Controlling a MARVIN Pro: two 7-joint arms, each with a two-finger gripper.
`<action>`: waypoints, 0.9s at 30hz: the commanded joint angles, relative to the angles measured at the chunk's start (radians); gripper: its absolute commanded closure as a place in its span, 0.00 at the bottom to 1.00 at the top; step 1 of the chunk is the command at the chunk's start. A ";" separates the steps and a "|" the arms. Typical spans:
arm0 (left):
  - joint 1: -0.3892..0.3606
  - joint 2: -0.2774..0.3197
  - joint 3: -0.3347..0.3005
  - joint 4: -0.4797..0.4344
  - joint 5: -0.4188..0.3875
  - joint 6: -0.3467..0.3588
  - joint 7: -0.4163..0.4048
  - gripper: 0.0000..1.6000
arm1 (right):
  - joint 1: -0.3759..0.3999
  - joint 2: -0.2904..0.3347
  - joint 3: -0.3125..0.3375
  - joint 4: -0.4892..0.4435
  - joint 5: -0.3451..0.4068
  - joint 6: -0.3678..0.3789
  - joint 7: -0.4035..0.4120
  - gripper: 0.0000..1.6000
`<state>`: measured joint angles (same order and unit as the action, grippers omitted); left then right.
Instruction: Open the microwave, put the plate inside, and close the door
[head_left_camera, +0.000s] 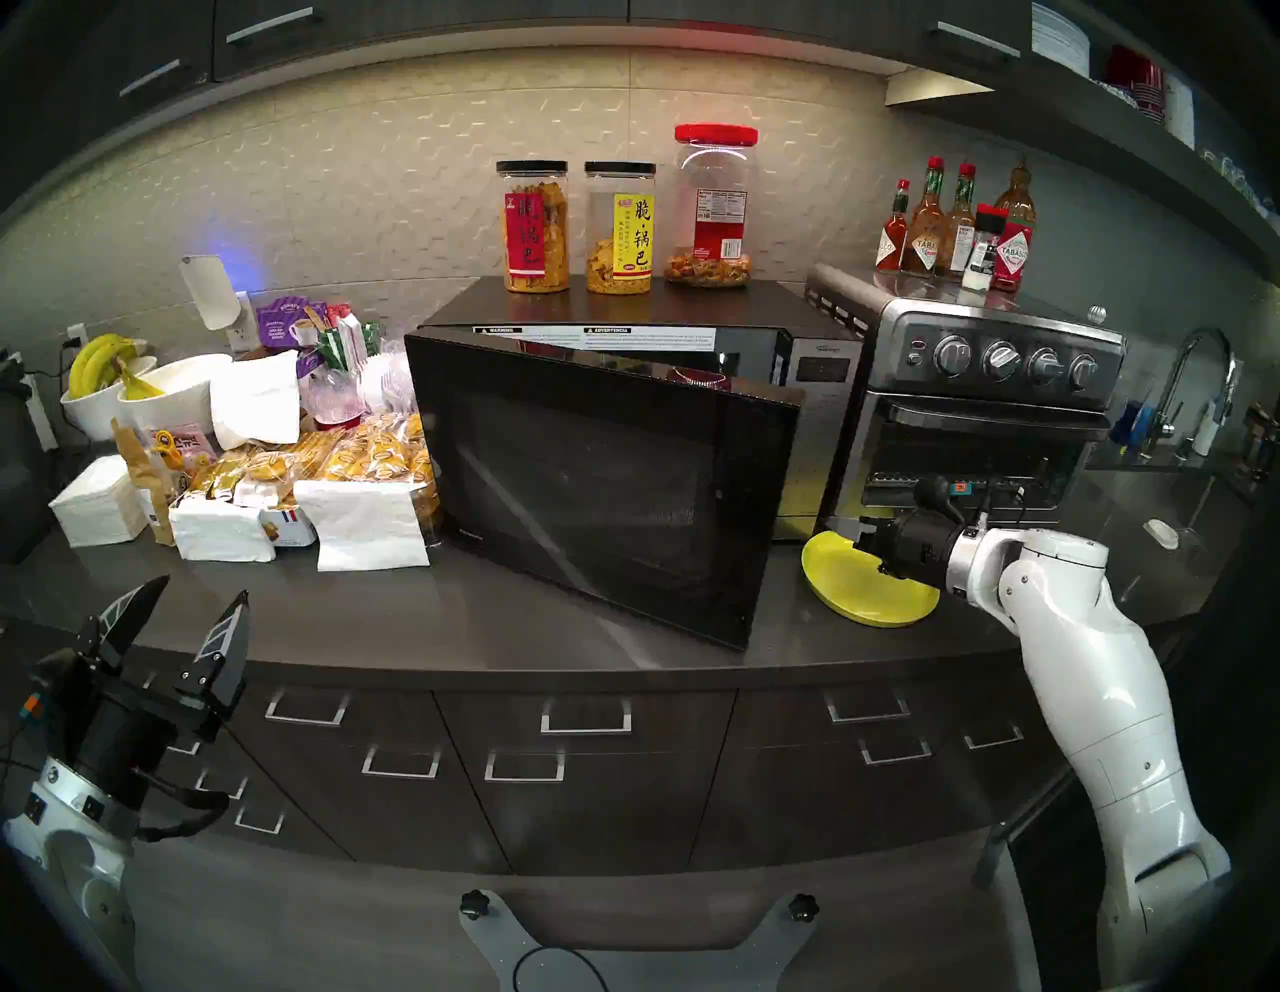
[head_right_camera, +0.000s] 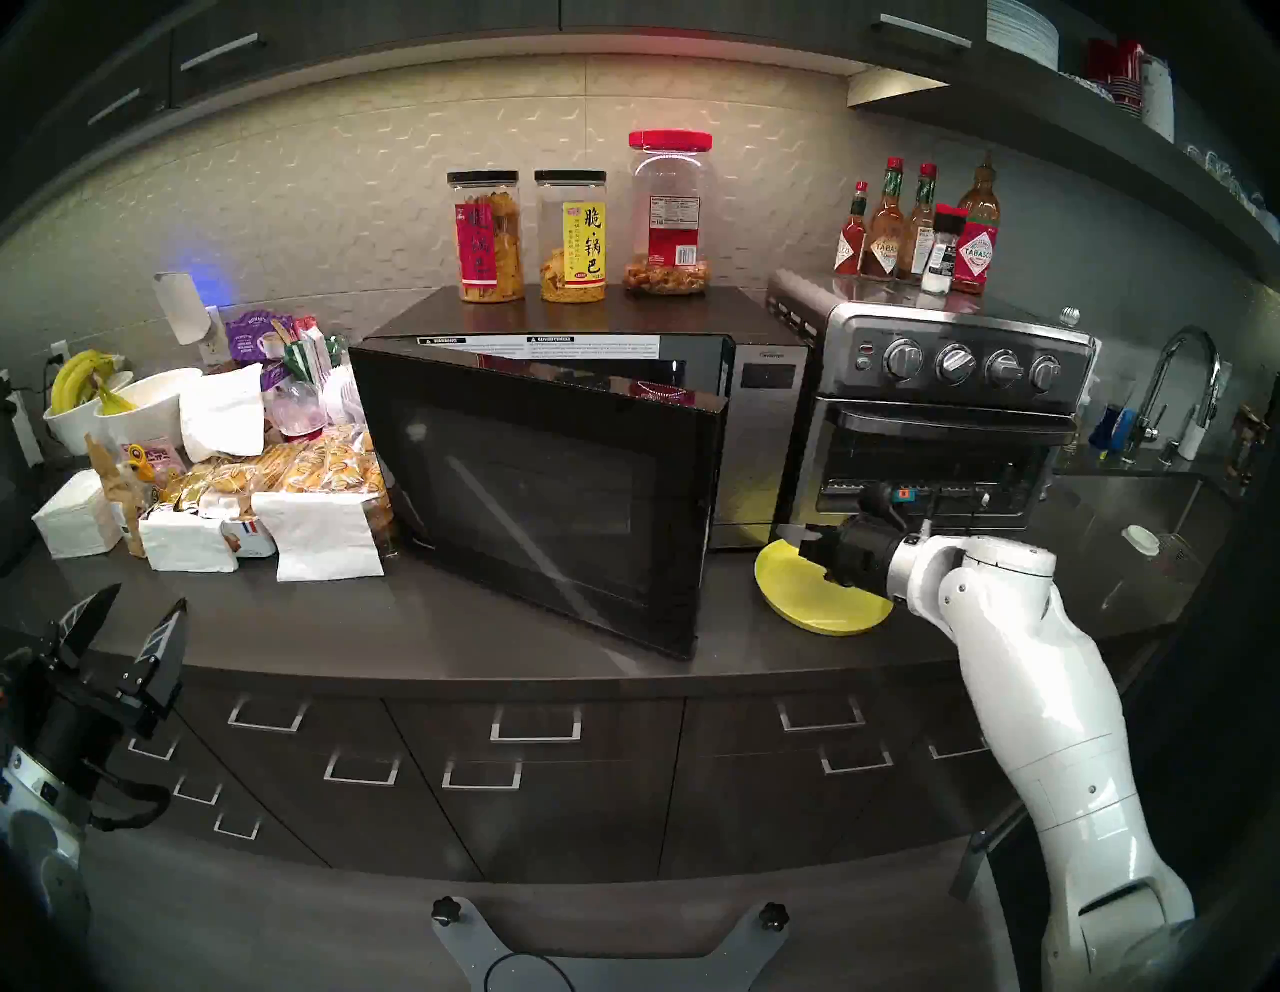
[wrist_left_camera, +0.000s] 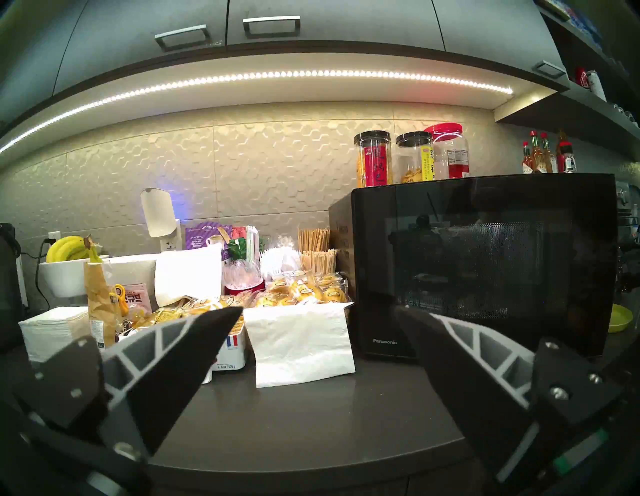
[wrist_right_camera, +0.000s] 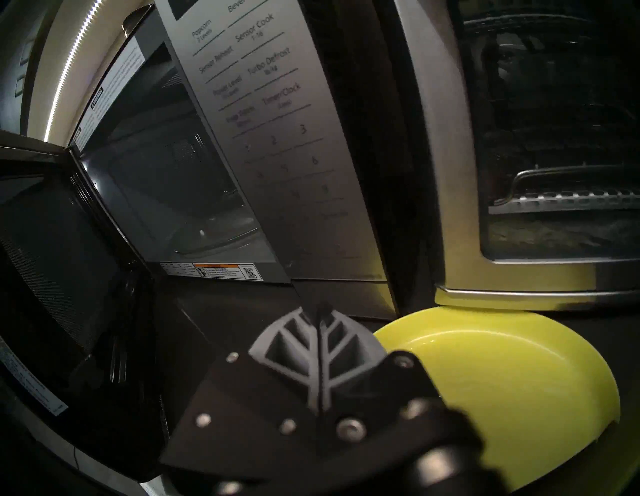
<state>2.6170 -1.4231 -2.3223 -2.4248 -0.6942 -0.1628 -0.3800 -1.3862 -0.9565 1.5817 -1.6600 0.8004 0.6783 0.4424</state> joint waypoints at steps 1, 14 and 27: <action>-0.001 0.002 -0.006 -0.019 0.002 0.001 0.001 0.00 | -0.004 0.010 0.007 -0.049 0.008 0.004 0.017 1.00; -0.005 -0.002 -0.007 -0.019 0.004 0.004 -0.003 0.00 | -0.025 0.024 0.000 -0.108 0.005 0.004 0.048 1.00; -0.009 -0.006 -0.008 -0.019 0.005 0.007 -0.007 0.00 | -0.044 0.016 -0.011 -0.153 0.007 0.001 0.069 1.00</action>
<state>2.6089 -1.4310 -2.3242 -2.4248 -0.6931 -0.1558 -0.3883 -1.4266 -0.9351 1.5763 -1.7709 0.8040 0.6855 0.5029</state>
